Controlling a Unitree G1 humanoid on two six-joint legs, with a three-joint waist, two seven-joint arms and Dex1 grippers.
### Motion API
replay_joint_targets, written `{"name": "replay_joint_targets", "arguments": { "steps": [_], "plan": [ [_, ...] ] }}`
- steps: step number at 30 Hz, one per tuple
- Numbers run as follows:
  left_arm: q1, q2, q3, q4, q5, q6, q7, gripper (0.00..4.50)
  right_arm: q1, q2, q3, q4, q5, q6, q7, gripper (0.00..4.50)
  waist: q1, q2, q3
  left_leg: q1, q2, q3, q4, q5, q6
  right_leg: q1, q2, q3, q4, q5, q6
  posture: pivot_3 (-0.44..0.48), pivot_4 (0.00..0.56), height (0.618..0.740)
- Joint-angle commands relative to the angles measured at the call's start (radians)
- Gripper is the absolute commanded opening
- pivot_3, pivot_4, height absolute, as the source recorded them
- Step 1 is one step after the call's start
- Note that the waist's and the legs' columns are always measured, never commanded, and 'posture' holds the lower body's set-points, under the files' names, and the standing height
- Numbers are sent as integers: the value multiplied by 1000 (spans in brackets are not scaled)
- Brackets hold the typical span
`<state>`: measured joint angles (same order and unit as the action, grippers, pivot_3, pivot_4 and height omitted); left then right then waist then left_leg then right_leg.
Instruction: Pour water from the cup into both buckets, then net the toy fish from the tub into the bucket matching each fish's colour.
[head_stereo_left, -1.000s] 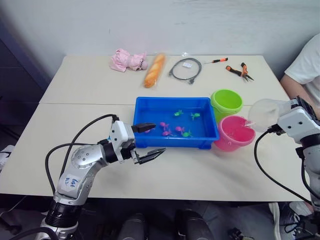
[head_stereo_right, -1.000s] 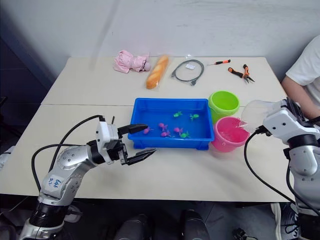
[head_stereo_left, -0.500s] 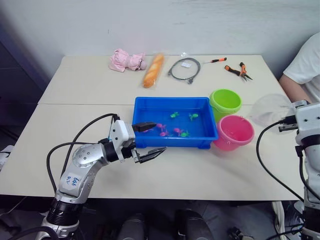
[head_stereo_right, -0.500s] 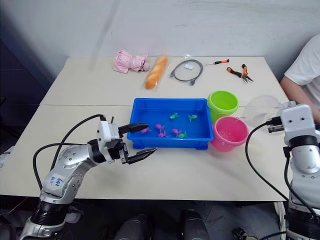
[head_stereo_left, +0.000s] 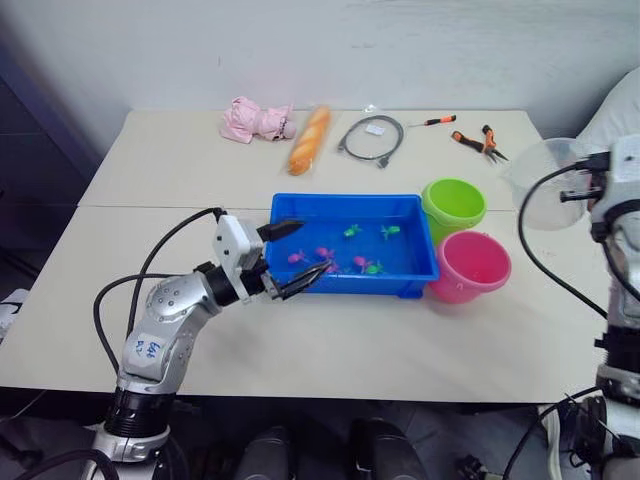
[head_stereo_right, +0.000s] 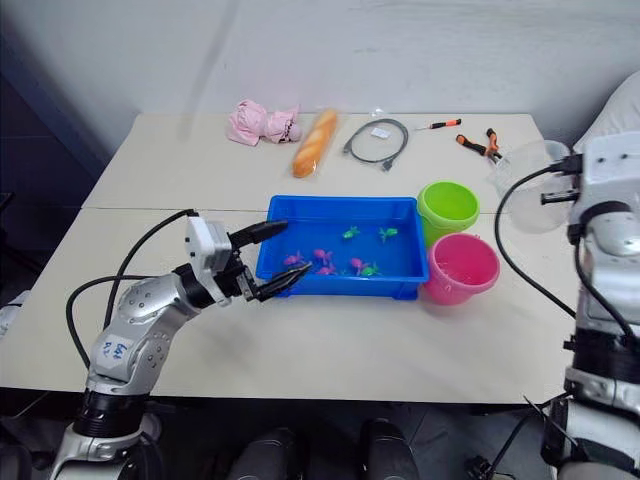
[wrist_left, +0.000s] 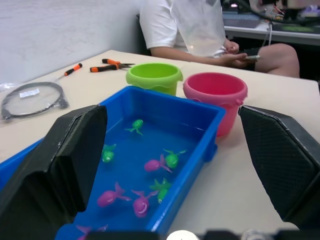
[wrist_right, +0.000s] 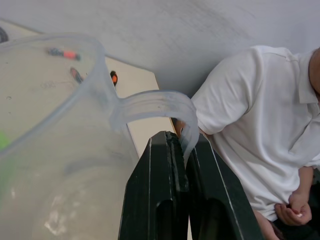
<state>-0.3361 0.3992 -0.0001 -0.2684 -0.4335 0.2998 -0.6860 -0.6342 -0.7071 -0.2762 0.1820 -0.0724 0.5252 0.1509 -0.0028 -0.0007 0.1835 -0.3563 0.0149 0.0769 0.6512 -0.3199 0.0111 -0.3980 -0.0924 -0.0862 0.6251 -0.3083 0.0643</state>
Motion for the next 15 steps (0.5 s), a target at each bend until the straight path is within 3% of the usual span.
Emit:
{"name": "replay_joint_targets", "arguments": {
  "steps": [1,9,15],
  "plan": [
    [-14,-5,15,-22,-14,5,11,4500,-67,-42,52,67,-86,-125,-68,61,0,0,0,0,0,0,0,0,0,-1,0,0,0,0,0,0,150,738],
    [-2,-6,17,-40,-13,13,21,4500,-118,-63,225,185,-241,-324,-110,61,-1,0,0,-3,0,1,0,1,0,-2,0,0,0,0,1,0,150,738],
    [5,-4,11,-49,-7,11,24,4500,-133,-70,269,230,-305,-382,-139,61,-1,0,0,-3,0,1,1,1,-1,-2,0,0,-1,0,1,0,150,738]
  ]
}}
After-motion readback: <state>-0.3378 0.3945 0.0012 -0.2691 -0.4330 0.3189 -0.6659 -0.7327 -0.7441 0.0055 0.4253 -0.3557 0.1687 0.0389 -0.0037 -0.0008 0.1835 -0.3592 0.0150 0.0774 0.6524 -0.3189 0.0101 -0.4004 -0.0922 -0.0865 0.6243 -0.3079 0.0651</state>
